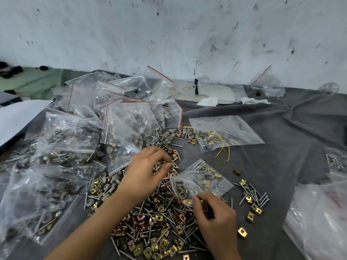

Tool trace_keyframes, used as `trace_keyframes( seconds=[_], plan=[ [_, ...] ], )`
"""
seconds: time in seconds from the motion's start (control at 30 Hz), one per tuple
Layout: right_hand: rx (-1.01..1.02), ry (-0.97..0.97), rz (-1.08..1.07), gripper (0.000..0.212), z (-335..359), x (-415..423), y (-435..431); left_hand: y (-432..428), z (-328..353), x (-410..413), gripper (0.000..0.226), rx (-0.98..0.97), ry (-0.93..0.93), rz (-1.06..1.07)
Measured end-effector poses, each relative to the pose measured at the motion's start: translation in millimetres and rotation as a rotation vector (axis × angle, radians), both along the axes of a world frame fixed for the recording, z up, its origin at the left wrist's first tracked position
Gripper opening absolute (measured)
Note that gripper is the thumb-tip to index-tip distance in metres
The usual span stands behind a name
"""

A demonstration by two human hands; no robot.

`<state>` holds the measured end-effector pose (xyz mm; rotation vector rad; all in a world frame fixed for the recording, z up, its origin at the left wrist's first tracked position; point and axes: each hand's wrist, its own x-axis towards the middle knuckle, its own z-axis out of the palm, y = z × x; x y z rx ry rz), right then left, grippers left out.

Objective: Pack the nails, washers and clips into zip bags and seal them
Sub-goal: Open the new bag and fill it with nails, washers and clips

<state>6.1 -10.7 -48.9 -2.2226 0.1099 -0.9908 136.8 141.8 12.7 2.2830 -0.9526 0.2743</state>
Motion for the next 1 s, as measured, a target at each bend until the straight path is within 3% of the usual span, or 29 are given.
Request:
trace_keyframes(
  seconds=[0.07, 0.17, 0.3, 0.43, 0.57, 0.67, 0.8, 1.0],
  plan=[
    [0.002, -0.007, -0.008, 0.017, -1, 0, -1, 1, 1, -19, 0.013, -0.073, 0.009, -0.093],
    [-0.006, -0.02, -0.002, 0.021, 0, 0, -1, -4, -9, -37, 0.018, 0.025, -0.038, -0.164],
    [0.015, -0.024, 0.016, 0.022, 7, -3, 1, -10, -11, -30, 0.052, 0.239, 0.017, -0.144],
    [-0.077, 0.058, 0.138, 0.013, 27, -7, -15, -1, -1, -8, 0.081, 0.281, 0.229, -0.282],
    [-0.231, 0.134, 0.178, 0.016, 76, -1, -46, -3, 32, 11, 0.035, 0.197, -0.092, -0.34],
    [-0.29, 0.026, 0.095, 0.012, 126, 3, -65, -12, 69, 17, 0.018, 0.024, -0.226, -0.409],
    [-0.207, -0.09, 0.048, 0.021, 169, 8, -79, -23, 106, 17, 0.016, -0.127, -0.201, -0.43],
    [0.184, -0.034, 0.2, 0.046, 173, 8, -88, -23, 108, 5, 0.05, -0.259, 0.053, -0.422]
  ],
)
